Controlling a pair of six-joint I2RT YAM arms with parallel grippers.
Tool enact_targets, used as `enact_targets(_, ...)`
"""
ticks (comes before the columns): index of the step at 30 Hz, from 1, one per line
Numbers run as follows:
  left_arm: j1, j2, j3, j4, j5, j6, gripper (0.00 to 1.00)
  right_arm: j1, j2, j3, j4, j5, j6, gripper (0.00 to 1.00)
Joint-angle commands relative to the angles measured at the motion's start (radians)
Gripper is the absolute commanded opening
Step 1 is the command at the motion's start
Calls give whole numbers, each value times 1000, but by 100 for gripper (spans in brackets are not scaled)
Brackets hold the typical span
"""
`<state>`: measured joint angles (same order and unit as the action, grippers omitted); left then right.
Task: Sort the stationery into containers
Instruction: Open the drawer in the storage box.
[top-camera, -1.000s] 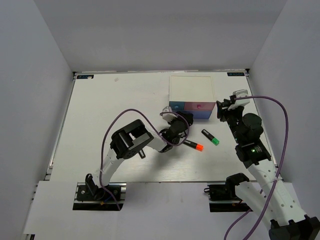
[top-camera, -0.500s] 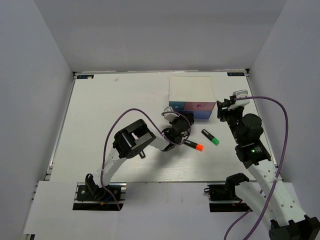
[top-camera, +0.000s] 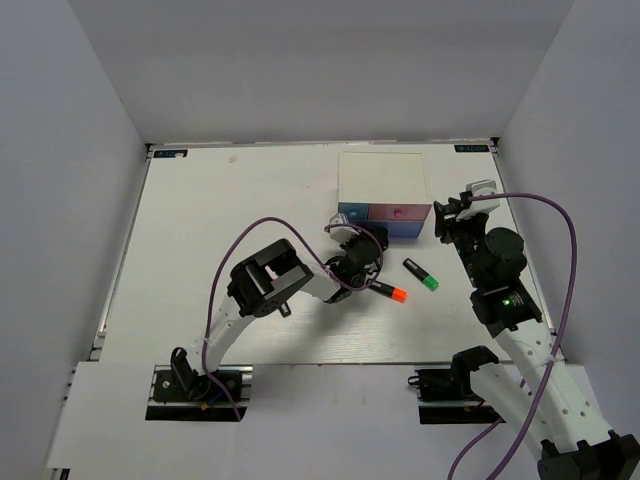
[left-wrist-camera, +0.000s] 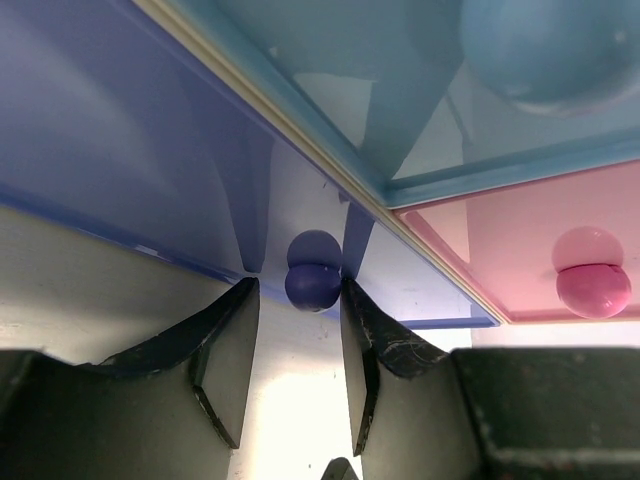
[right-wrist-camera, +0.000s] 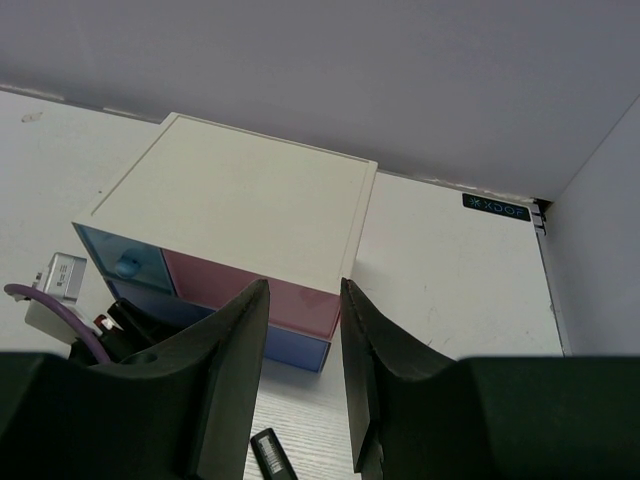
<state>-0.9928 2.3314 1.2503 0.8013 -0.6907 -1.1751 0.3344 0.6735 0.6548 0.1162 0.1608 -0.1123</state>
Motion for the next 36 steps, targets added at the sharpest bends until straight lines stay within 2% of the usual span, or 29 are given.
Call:
enact_targets(1, -3, -27, -6, 24, -29, 0, 48, 2, -12, -15, 63, 23, -9, 41)
enact_targets(7, -3, -47, -28, 35, -38, 0, 45, 5, -9, -17, 65, 25, -10, 41)
enact_targets(10, -3, -56, -28, 35, -47, 0, 34, 3, -11, -18, 65, 22, -10, 41)
enact_targets(14, -3, -56, -37, 35, -47, 9, 28, 5, -11, -21, 63, 20, -9, 41)
enact_targets(30, -12, -76, -127, 96, 16, 19, 22, 2, -3, -30, 66, 17, -13, 41)
enact_targets(36, -12, -96, -147, 85, 49, 49, 20, 2, 23, -15, 19, -92, -49, 41)
